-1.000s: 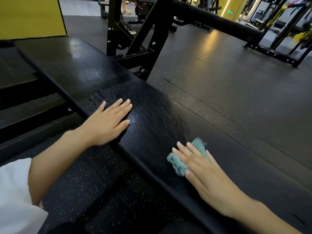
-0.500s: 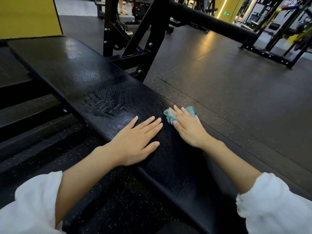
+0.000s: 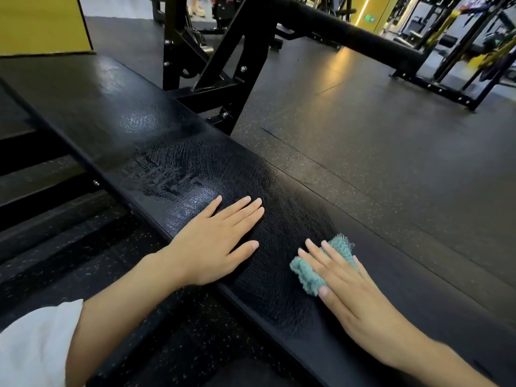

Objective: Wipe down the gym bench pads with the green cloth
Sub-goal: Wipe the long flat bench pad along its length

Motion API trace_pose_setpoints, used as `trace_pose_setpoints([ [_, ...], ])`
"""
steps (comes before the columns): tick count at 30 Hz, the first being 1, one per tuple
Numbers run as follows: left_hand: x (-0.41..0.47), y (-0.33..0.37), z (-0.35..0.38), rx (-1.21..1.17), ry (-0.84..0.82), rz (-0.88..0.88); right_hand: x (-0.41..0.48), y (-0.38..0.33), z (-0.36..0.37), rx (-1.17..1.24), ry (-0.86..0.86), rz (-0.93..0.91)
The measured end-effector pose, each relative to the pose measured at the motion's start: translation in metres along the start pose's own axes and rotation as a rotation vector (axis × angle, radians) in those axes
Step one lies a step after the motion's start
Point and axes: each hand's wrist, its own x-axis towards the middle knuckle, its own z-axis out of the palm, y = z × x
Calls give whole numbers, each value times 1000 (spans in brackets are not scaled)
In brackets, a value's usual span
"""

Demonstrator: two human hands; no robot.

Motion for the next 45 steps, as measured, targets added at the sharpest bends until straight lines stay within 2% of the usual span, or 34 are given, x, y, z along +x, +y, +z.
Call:
trace_pose_setpoints([
  [14, -1, -1, -1, -17, 9, 1, 178, 18, -33, -29, 127, 113],
  [18, -1, -2, -1, -18, 11, -2, 157, 23, -32, -41, 112, 65],
  [24, -1, -3, -2, -25, -10, 9, 47, 34, -15, -63, 72, -12],
  [30, 0, -3, 0, 6, -27, 4, -36, 25, -6, -21, 2, 35],
  [36, 2, 4, -5, -13, -52, 18, 3, 35, -6, 3, 66, 74],
  [42, 20, 26, -2, -29, -67, 101, 83, 47, -21, -18, 125, 143],
  [45, 31, 43, 3, -63, -73, 137, 95, 46, -27, -35, 128, 152],
])
